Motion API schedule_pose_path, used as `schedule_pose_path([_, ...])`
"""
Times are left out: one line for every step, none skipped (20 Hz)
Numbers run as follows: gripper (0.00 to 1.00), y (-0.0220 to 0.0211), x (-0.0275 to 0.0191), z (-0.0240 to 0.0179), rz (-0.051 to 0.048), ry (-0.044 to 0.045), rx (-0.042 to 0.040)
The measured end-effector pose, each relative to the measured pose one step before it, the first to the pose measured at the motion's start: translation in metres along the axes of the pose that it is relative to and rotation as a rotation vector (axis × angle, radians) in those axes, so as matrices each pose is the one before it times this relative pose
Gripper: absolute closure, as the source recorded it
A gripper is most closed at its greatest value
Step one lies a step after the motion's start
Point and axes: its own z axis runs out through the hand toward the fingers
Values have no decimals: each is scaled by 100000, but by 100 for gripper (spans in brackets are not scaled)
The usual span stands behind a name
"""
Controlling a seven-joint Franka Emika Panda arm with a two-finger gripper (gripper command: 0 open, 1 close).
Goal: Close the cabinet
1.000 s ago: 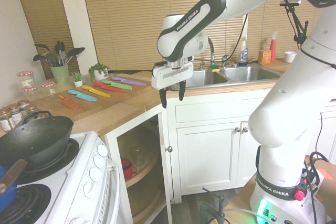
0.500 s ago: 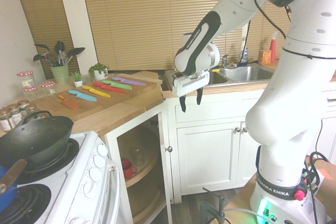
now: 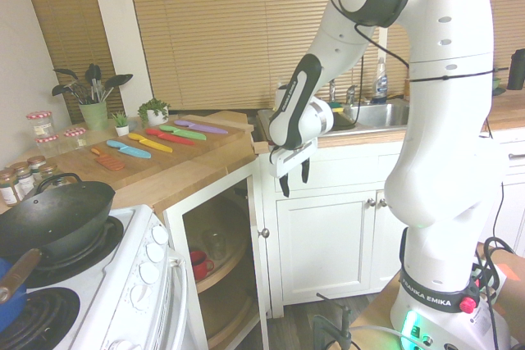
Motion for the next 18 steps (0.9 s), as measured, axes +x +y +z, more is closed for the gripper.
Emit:
schedule_pose_path([0, -432, 140, 432, -1762, 99, 24])
schedule_pose_path([0, -500, 223, 326, -1467, 275, 183])
schedule_pose_path([0, -591, 253, 284, -1076, 159, 197])
schedule_pose_path([0, -632, 339, 216, -717, 187, 228])
schedule_pose_path([0, -620, 334, 201, -850, 328, 44])
schedule_pose_path([0, -566, 341, 167, -875, 466, -127])
schedule_pose_path([0, -459, 382, 185, -970, 518, -521])
schedule_pose_path([0, -394, 428, 190, -776, 521, -905])
schedule_pose_path([0, -364, 455, 224, -206, 140, -799])
schedule_pose_path([0, -332, 410, 289, -110, 104, -641])
schedule_pose_path([0, -338, 261, 458, -153, -255, -702])
schedule_pose_path([0, -311, 137, 604, -49, -449, -787])
schedule_pose_path([0, -271, -28, 764, -209, -659, -908])
schedule_pose_path([0, -287, -46, 822, -272, -695, -899])
schedule_pose_path([0, -334, -73, 791, -311, -599, -760])
schedule_pose_path([0, -339, -32, 584, -428, -264, -482])
schedule_pose_path([0, -318, -3, 379, -406, -54, -177])
schedule_pose_path([100, -269, 2, 150, -275, 265, 192])
